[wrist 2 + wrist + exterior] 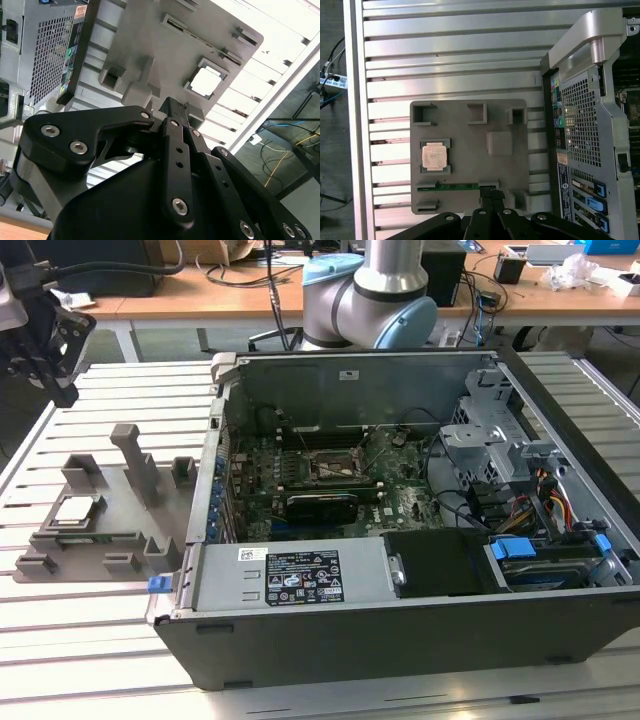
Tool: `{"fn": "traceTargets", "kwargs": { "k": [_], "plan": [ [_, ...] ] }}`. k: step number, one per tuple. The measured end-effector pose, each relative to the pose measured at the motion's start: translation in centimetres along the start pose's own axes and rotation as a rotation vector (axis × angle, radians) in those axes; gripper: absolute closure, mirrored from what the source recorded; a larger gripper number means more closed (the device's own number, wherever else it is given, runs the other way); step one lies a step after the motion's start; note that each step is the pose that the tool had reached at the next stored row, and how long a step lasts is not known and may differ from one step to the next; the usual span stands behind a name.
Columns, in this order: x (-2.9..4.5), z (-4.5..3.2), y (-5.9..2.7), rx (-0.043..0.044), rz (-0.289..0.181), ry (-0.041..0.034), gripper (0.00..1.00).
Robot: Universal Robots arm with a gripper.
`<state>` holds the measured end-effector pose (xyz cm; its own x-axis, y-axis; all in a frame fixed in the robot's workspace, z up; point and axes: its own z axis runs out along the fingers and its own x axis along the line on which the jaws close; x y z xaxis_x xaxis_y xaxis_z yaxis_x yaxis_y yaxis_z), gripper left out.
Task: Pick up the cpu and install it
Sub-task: 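Reach for the cpu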
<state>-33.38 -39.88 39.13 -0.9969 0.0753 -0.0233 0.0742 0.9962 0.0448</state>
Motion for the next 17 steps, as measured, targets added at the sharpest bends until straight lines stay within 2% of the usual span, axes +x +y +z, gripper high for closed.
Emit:
{"fn": "traceTargets", "kwargs": {
  "k": [5,17],
  "plan": [
    [0.72,-0.01,-0.06,0.0000,0.000,0.0000,0.89],
    [1.89,0.00,-0.14,0.0000,0.000,-0.0001,0.89]
  ]
}}
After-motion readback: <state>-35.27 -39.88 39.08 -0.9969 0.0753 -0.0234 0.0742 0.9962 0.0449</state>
